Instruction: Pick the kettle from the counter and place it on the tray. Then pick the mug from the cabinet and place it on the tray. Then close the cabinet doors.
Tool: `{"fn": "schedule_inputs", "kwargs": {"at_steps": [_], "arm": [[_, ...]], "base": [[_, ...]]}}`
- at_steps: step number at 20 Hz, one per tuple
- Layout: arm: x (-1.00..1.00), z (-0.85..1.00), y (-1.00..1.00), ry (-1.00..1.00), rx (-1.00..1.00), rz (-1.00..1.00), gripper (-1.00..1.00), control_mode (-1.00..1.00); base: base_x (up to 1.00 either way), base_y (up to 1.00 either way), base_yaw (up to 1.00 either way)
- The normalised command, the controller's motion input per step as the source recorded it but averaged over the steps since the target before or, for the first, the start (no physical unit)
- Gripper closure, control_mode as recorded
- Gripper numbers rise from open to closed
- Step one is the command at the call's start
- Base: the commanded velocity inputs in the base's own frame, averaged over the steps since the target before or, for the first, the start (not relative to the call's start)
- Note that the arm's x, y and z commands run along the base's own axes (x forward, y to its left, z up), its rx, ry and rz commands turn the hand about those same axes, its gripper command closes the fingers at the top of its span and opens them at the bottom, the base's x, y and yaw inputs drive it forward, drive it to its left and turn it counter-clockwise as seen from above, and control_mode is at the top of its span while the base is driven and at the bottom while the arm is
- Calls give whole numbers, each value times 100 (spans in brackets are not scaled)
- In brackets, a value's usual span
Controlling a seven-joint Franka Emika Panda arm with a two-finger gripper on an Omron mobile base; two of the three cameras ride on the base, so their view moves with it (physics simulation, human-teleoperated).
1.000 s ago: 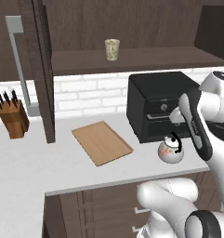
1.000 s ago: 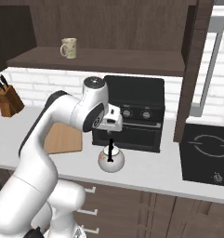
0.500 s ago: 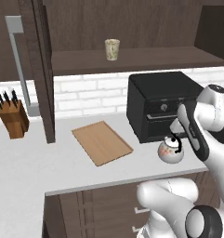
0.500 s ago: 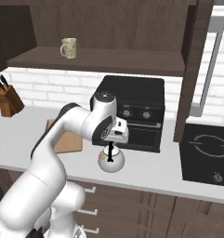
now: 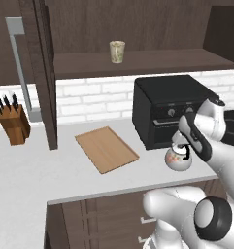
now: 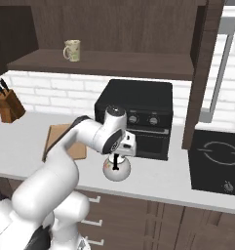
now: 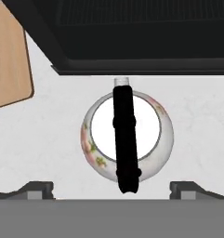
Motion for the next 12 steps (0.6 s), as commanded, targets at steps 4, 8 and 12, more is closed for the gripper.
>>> {"fn": "schedule_inputs", "kwargs": {"at_steps": [4, 8, 12], "arm": [[26, -37, -7, 4, 5, 1, -100, -100], [21, -30, -11, 4, 4, 1, -100, -100], [15, -19, -5, 2, 1, 0, -100, -100]], "base": [[0, 0, 0], [0, 0, 0], [0, 0, 0]]}}
